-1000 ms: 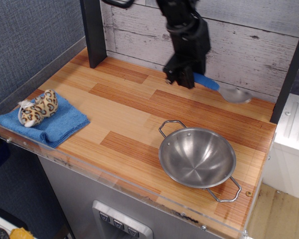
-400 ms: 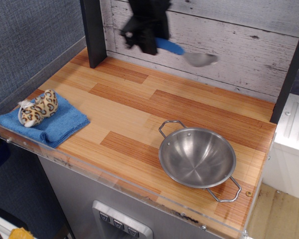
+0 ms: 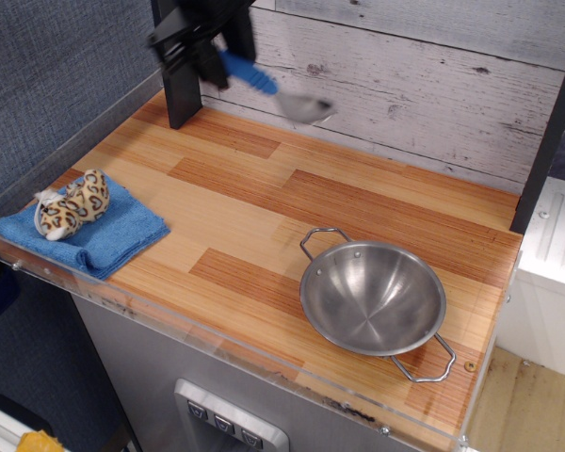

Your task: Move the spoon and place it just above the towel.

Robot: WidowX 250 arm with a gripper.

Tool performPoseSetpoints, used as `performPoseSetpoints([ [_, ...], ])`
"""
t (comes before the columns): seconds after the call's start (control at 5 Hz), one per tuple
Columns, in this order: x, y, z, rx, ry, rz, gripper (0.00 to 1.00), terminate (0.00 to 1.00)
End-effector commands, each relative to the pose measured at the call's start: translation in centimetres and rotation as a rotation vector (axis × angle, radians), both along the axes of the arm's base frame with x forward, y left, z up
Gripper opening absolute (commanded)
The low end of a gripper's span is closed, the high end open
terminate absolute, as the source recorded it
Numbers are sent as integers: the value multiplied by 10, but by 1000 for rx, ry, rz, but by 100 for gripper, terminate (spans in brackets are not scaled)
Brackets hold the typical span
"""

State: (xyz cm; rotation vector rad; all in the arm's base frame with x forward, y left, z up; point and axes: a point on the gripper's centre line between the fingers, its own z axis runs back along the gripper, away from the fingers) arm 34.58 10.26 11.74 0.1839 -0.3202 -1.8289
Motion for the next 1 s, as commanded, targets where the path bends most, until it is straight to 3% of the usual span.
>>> performPoseSetpoints([
  [0.0,-18,24,8,77,-36,-16,0,0],
  [0.6,-40,66,-48,152,29,-34,0,0],
  [0.8,-48,78,-63,141,47,-14,0,0],
])
